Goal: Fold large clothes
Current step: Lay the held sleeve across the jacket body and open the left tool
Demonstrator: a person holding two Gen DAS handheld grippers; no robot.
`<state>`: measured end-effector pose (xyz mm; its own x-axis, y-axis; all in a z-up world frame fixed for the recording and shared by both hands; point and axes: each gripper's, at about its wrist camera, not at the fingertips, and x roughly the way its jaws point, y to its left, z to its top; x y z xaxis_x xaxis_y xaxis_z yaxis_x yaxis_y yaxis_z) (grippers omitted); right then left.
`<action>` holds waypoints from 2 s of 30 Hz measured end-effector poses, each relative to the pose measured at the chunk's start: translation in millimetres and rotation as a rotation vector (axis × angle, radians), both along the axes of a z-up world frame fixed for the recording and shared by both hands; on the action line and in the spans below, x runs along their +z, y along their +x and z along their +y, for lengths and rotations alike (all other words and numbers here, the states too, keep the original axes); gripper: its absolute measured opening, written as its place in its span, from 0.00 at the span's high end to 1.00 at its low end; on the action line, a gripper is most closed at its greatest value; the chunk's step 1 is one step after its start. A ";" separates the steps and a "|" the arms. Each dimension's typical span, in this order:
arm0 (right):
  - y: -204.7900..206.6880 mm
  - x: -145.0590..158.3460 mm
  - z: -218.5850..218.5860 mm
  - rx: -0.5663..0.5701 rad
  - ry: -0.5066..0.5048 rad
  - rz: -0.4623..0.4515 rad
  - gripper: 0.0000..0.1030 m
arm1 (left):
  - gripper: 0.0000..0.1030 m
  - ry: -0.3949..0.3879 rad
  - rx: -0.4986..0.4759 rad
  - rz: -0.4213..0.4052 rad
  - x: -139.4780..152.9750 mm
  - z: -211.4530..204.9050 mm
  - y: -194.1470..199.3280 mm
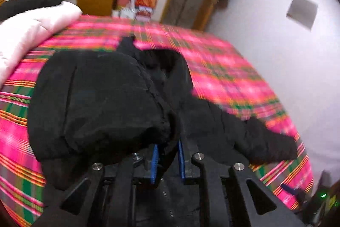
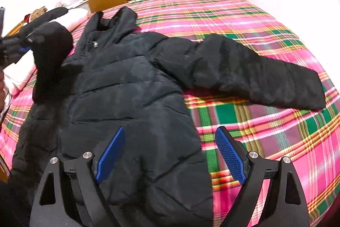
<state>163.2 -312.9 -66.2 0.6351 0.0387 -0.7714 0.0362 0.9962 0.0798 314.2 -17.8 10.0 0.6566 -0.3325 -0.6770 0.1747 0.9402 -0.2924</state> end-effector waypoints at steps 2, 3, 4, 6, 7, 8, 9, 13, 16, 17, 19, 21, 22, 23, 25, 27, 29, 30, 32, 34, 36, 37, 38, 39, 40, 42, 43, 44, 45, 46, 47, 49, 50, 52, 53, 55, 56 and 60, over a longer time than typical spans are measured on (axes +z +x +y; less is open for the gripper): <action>1.0 -9.3 -7.1 -0.013 0.007 0.017 0.16 | 0.75 0.020 -0.033 0.046 -22.5 -19.1 6.1; 0.6 -11.8 -9.9 -0.016 0.008 0.021 0.16 | 0.68 0.009 -0.055 0.076 -32.8 -26.0 6.0; 0.1 -15.2 -11.9 -0.018 0.011 0.027 0.16 | 0.63 -0.008 -0.078 0.111 -42.8 -33.1 9.3; -0.8 -20.5 -14.4 -0.024 0.016 0.037 0.16 | 0.41 -0.032 -0.101 0.134 -52.6 -35.6 3.7; -0.9 -21.7 -15.3 -0.025 0.020 0.039 0.16 | 0.38 -0.046 -0.114 0.131 -53.2 -39.4 0.3; -1.5 -22.4 -16.0 -0.028 0.022 0.040 0.16 | 0.34 -0.061 -0.133 0.124 -50.6 -43.1 -4.3; -2.0 -22.1 -16.6 -0.030 0.024 0.039 0.16 | 0.33 -0.072 -0.151 0.117 -46.2 -46.0 -8.4; -1.9 -11.3 -16.1 -0.031 0.034 0.017 0.16 | 0.32 -0.089 -0.180 0.076 -22.2 -46.4 -31.1; 3.3 5.3 -6.8 -0.015 0.037 -0.029 0.16 | 0.32 -0.105 -0.145 0.022 -4.9 -26.7 -47.3; 6.5 9.6 -2.3 -0.006 0.033 -0.042 0.16 | 0.32 -0.100 -0.115 -0.003 0.1 -15.2 -52.6; 17.1 19.1 11.8 0.022 0.035 -0.072 0.17 | 0.32 -0.086 -0.048 -0.033 4.3 10.2 -58.1; 31.4 23.2 25.5 0.052 0.050 -0.082 0.17 | 0.32 -0.068 0.035 -0.036 -1.3 41.7 -59.1; 43.0 24.4 35.2 0.073 0.061 -0.086 0.21 | 0.32 -0.040 0.083 -0.029 -5.9 55.1 -57.5; 51.5 24.0 41.9 0.090 0.066 -0.089 0.27 | 0.33 -0.015 0.126 -0.019 -13.2 67.1 -54.0; 80.3 17.3 60.2 0.126 0.063 -0.073 0.41 | 0.34 0.000 0.200 0.008 -32.0 89.4 -45.3; 112.2 3.2 76.8 0.156 0.069 -0.027 0.58 | 0.34 0.003 0.272 0.068 -55.8 110.7 -33.4; 140.6 -17.1 90.8 0.171 0.034 0.022 0.63 | 0.35 0.031 0.306 0.142 -78.5 119.3 -22.9; 151.8 -26.7 95.5 0.168 0.012 0.044 0.63 | 0.36 0.037 0.309 0.163 -86.3 121.2 -18.6; 167.7 -43.1 97.0 0.158 -0.001 0.080 0.63 | 0.36 0.032 0.324 0.167 -94.1 121.7 -15.7; 178.0 -52.2 98.3 0.150 -0.024 0.080 0.64 | 0.35 0.027 0.323 0.179 -97.9 116.5 -15.1; 183.1 -55.8 99.0 0.144 -0.030 0.087 0.64 | 0.35 0.058 0.311 0.186 -103.8 108.1 -10.3; 185.1 -57.0 98.3 0.140 -0.022 0.095 0.64 | 0.35 0.066 0.309 0.193 -107.5 107.1 -7.3; 186.8 -57.1 96.9 0.140 -0.014 0.103 0.64 | 0.35 0.066 0.311 0.199 -109.1 107.0 -5.4; 188.1 -55.8 95.8 0.139 -0.005 0.117 0.64 | 0.35 0.060 0.315 0.203 -106.9 107.5 -6.1; 188.4 -50.7 94.1 0.130 0.003 0.131 0.64 | 0.35 0.051 0.318 0.208 -104.1 110.1 -5.8; 181.7 -33.4 90.8 0.119 -0.002 0.099 0.64 | 0.35 0.014 0.329 0.194 -98.9 121.5 0.3; 177.4 -26.2 90.5 0.120 -0.008 0.071 0.64 | 0.35 0.003 0.335 0.169 -91.5 123.2 -2.5; 172.4 -18.8 90.1 0.120 -0.010 0.043 0.64 | 0.35 0.011 0.340 0.141 -84.8 124.0 -4.6; 169.3 -16.4 89.3 0.116 -0.003 0.032 0.64 | 0.35 0.031 0.343 0.121 -81.1 124.0 -5.7; 168.0 -17.1 87.8 0.110 0.008 0.031 0.64 | 0.35 0.050 0.343 0.117 -81.0 123.6 -5.4; 169.6 -21.9 86.2 0.106 0.017 0.046 0.64 | 0.35 0.064 0.341 0.130 -84.4 123.2 -3.4; 175.8 -39.6 84.0 0.097 0.025 0.106 0.64 | 0.35 0.081 0.321 0.211 -102.6 121.9 3.6; 177.6 -46.3 82.8 0.099 0.034 0.118 0.64 | 0.35 0.090 0.312 0.234 -108.4 119.8 5.9; 176.8 -47.5 81.7 0.102 0.037 0.112 0.63 | 0.35 0.125 0.304 0.232 -108.2 113.6 7.0; 175.7 -44.3 81.0 0.098 0.040 0.109 0.63 | 0.35 0.135 0.306 0.230 -105.3 111.6 7.2; 169.6 -37.4 78.8 0.092 0.057 0.095 0.63 | 0.36 0.129 0.319 0.213 -97.0 109.1 3.9; 162.2 -29.7 74.6 0.090 0.078 0.076 0.63 | 0.37 0.121 0.317 0.201 -91.7 106.4 0.8; 137.1 -13.2 56.9 0.064 0.142 0.037 0.62 | 0.37 0.114 0.267 0.113 -67.0 86.2 -23.7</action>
<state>300.3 -256.1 -79.4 0.5992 0.1888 -0.7780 -0.0215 0.9752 0.2201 290.6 68.4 -57.0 0.6287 -0.0760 -0.7740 -0.1105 0.9764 -0.1856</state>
